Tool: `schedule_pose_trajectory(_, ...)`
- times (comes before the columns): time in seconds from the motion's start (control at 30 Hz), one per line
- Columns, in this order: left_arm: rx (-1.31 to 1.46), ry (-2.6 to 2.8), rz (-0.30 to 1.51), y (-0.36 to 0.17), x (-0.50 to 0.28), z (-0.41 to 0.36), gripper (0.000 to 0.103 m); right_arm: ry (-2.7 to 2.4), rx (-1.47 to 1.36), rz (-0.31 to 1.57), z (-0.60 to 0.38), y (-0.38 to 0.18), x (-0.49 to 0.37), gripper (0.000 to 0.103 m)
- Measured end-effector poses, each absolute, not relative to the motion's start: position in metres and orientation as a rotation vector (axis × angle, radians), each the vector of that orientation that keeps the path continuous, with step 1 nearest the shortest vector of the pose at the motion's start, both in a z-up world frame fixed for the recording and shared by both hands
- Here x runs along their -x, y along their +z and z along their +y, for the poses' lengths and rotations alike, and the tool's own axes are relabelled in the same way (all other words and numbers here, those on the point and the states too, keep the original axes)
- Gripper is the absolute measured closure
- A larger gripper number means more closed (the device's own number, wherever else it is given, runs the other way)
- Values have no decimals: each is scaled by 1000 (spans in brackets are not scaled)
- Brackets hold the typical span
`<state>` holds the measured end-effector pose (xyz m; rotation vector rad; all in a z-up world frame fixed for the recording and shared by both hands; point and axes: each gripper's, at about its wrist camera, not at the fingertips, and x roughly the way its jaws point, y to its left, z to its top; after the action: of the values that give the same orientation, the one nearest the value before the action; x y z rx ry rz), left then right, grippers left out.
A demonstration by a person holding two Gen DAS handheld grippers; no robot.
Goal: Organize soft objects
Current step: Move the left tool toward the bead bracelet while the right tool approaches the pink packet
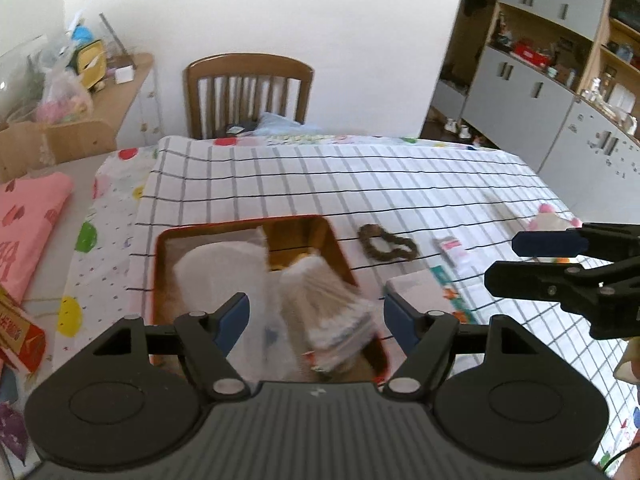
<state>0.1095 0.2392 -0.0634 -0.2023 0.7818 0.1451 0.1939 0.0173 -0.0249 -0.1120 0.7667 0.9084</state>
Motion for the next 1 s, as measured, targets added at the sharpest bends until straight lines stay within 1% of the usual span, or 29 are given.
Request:
schedule_pose_trajectory(0.07,193,134,782,-62,-115,229,24,889,109,772,6,-28,-197,30)
schedule_pose_trajectory(0.23,196,102,768,-59,-129,210,22,841,96,785,-21,-34,-207,26)
schedule_pose_trajectory(0.37,199,89,755,-59,-141,194,17,819,97,788,-38,-40,-215,24)
schedule_pose_trajectory(0.6,200,77,767,-65,-170,165,16,796,88,803,-64,-51,-235,20)
schedule_pose_trajectory(0.73,209,76,779,-71,-190,151,16,792,88,817,-74,-58,-250,20)
schedule_pose_trajectory(0.8,216,83,788,-75,-202,145,11,796,89,823,-79,-61,-257,20)
schedule_pose_trajectory(0.83,218,87,789,-77,-206,143,5,797,92,824,-80,-63,-260,20)
schedule_pose_trajectory(0.87,221,95,794,-79,-212,140,3,797,98,825,-81,-66,-264,20)
schedule_pose_trajectory(1.0,237,115,810,-87,-235,133,3,807,114,826,-84,-73,-279,20)
